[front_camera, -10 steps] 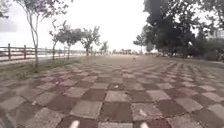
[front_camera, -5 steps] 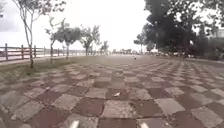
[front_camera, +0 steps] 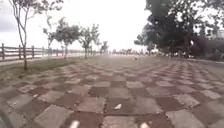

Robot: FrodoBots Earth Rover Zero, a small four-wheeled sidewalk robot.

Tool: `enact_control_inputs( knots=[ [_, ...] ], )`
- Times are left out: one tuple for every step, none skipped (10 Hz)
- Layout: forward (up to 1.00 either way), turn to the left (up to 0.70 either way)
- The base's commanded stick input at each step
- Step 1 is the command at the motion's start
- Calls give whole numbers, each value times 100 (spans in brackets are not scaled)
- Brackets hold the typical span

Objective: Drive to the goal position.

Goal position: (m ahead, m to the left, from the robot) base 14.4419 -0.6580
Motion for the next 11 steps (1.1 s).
enact_control_inputs(
  knots=[
    [70, 0],
    [70, 0],
    [33, 0],
    [20, 0],
    [70, 0],
    [70, 0],
    [70, 0],
    [70, 0],
    [70, 0],
    [70, 0],
    [70, 0]
  ],
)
